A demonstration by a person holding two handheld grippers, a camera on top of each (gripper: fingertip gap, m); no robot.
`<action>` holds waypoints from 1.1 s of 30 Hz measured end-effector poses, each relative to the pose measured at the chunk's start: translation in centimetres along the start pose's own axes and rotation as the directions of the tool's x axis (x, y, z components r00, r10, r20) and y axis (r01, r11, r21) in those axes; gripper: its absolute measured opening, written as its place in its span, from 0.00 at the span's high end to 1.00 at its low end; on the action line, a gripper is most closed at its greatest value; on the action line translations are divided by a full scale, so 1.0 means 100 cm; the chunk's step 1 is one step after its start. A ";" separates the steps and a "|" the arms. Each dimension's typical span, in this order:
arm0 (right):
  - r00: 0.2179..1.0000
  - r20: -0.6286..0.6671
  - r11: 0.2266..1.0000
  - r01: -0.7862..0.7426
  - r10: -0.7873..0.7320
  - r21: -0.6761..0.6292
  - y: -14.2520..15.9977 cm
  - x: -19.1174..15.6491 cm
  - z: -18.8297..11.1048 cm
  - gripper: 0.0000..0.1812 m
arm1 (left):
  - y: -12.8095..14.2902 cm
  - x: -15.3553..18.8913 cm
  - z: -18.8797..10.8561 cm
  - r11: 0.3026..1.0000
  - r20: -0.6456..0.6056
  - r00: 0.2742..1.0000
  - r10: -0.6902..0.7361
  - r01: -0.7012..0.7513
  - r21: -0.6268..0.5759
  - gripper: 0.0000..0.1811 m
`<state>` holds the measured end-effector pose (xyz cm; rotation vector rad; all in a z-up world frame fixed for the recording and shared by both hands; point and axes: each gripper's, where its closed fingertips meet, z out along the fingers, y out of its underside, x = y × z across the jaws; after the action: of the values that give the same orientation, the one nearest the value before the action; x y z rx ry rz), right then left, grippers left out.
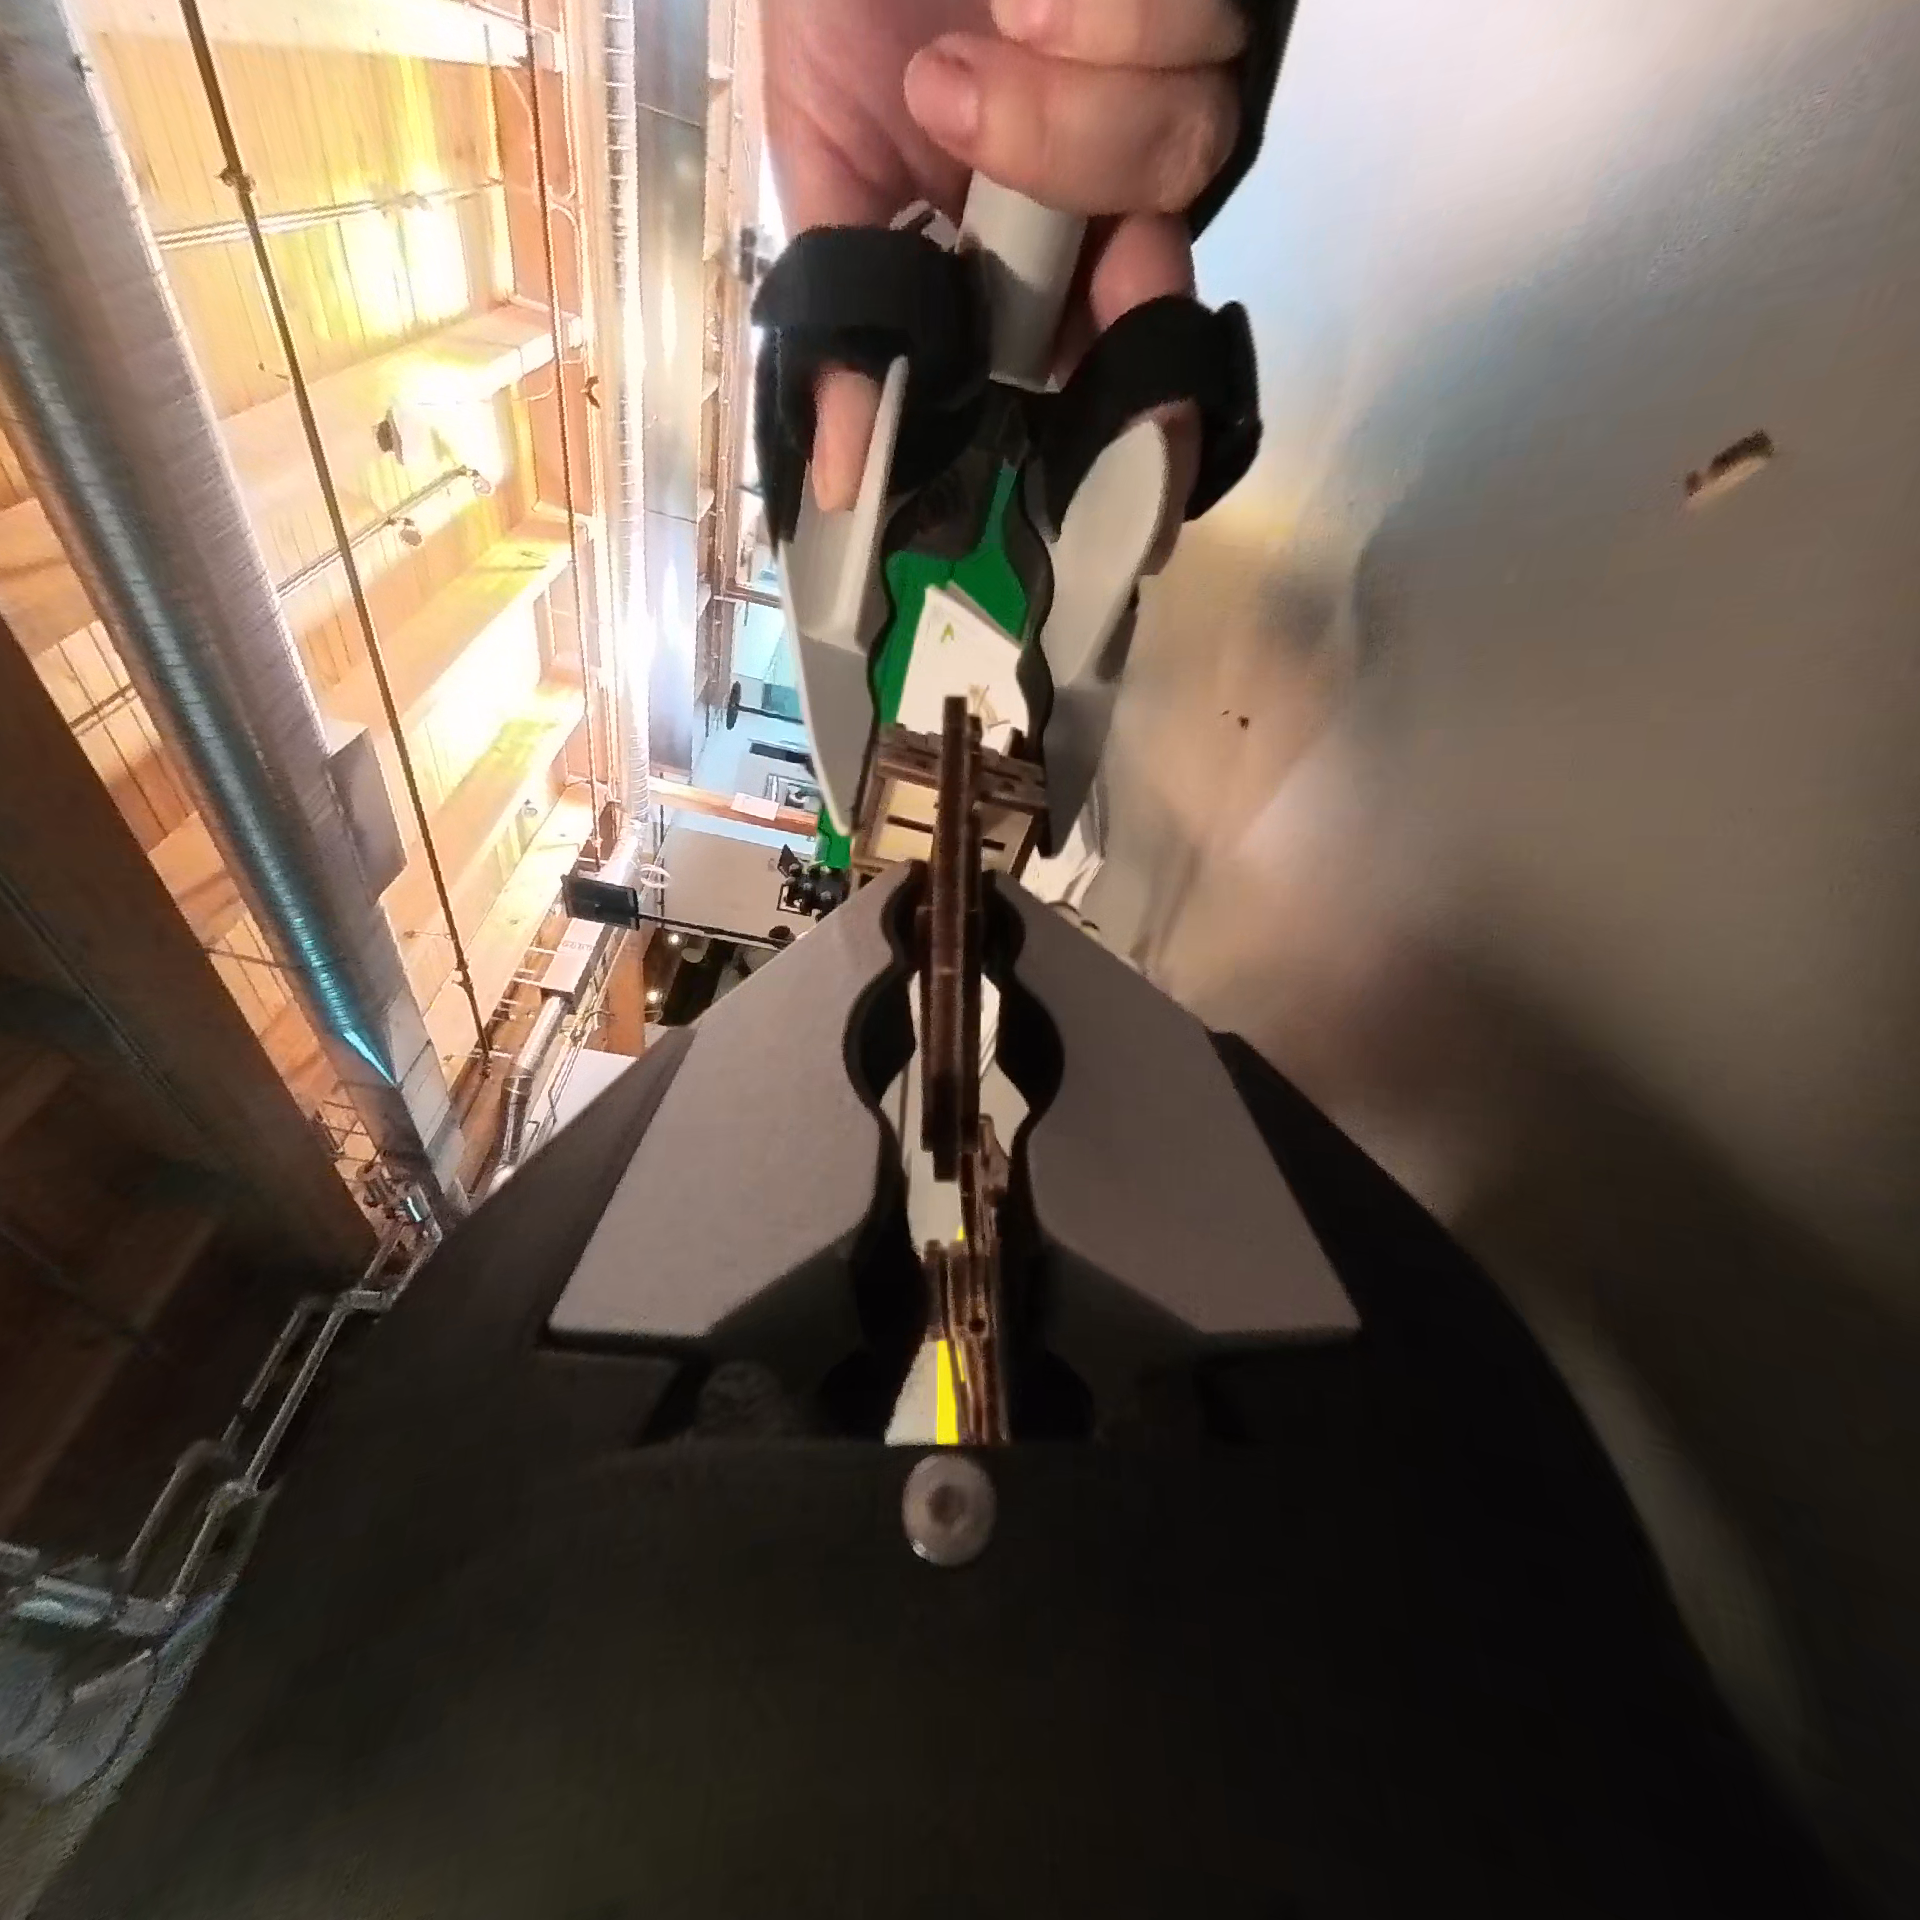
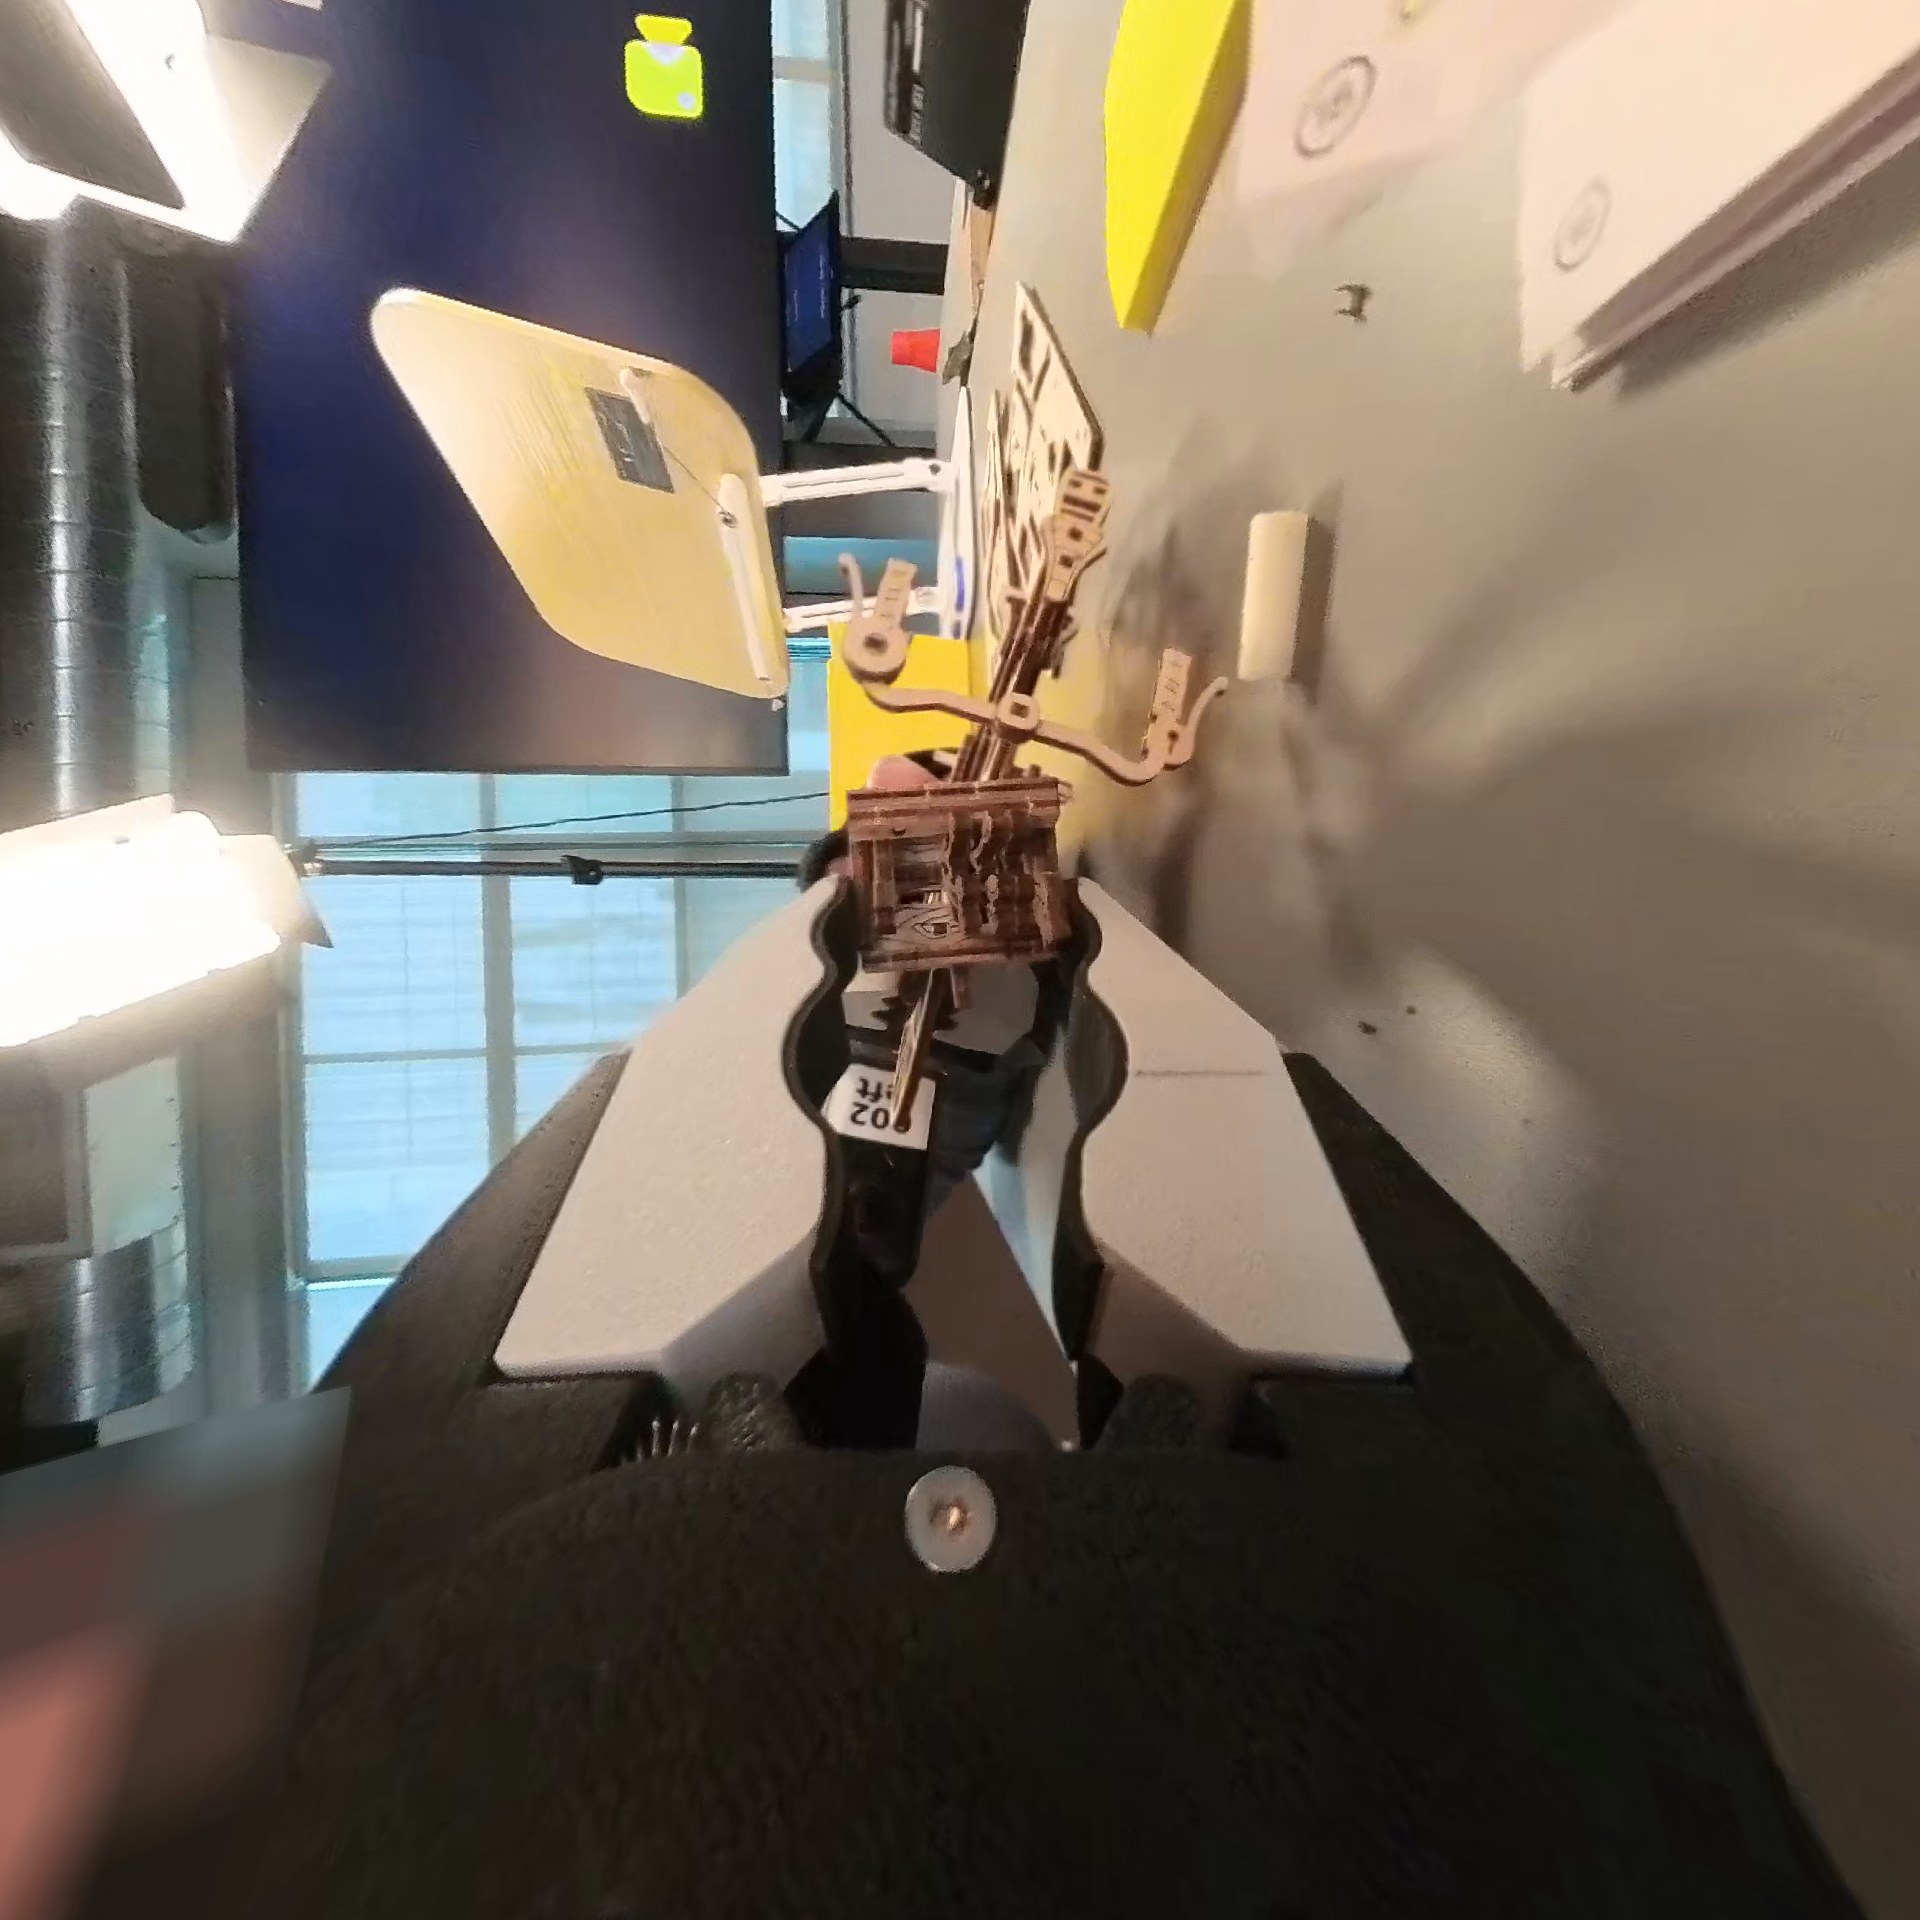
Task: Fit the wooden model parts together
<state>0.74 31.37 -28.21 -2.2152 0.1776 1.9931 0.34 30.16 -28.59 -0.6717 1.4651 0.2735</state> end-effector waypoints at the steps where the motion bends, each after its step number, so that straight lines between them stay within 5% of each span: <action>1: 1.000 -0.013 1.000 0.006 -0.006 0.002 0.000 -0.001 0.000 0.80 | 0.000 -0.001 0.000 1.000 0.006 1.000 -0.001 0.001 0.000 0.96; 11: 0.992 -0.099 0.997 0.069 -0.072 -0.037 0.000 -0.021 0.007 0.80 | 0.002 -0.021 -0.007 1.000 0.108 0.994 -0.014 0.012 0.016 0.96; 20: 0.997 -0.071 0.998 0.019 -0.023 -0.053 -0.002 -0.033 0.012 0.80 | 0.007 -0.032 -0.010 0.982 0.217 0.959 0.184 -0.171 -0.077 0.96; 33: 0.989 -0.113 0.995 0.100 -0.098 0.016 -0.003 -0.025 0.011 0.80 | 0.007 -0.027 -0.008 0.978 0.187 0.962 0.201 -0.186 -0.098 0.96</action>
<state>-0.53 31.80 -25.87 -2.2761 0.0998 1.8095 -1.01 30.83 -26.08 -0.5487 1.3365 0.5383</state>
